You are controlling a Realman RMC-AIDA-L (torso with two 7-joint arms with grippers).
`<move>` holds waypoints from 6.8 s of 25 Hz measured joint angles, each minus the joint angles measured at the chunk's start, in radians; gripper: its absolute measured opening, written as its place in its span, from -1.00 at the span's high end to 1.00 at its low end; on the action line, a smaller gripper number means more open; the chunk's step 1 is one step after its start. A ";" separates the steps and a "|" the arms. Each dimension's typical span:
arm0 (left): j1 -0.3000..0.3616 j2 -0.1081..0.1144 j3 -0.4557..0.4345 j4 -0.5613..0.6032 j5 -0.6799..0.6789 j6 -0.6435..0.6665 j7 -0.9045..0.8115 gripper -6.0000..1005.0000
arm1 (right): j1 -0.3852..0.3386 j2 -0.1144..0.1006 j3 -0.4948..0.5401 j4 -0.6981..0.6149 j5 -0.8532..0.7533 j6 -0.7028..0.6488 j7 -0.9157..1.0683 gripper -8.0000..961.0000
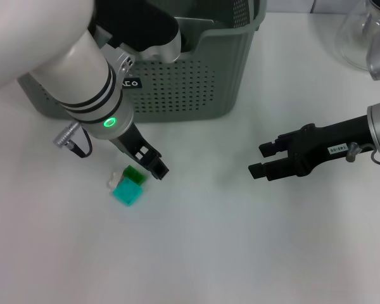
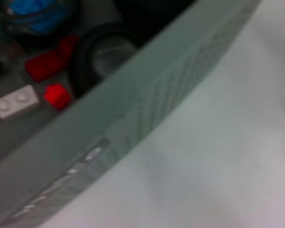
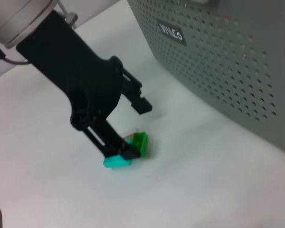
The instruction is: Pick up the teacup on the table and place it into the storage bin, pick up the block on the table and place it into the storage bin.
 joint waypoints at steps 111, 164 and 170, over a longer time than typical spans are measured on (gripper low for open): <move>-0.009 0.045 -0.716 0.320 -0.452 0.069 0.371 0.19 | -0.007 -0.007 0.007 -0.010 -0.004 -0.010 0.023 -0.41; 0.244 0.010 -0.346 0.557 -0.355 0.410 1.074 -0.66 | 0.009 0.005 0.042 -0.004 0.004 -0.009 0.079 -0.41; 0.158 0.008 -0.091 0.422 -0.108 0.328 1.092 -0.66 | 0.024 0.021 0.044 -0.003 0.005 -0.006 0.102 -0.41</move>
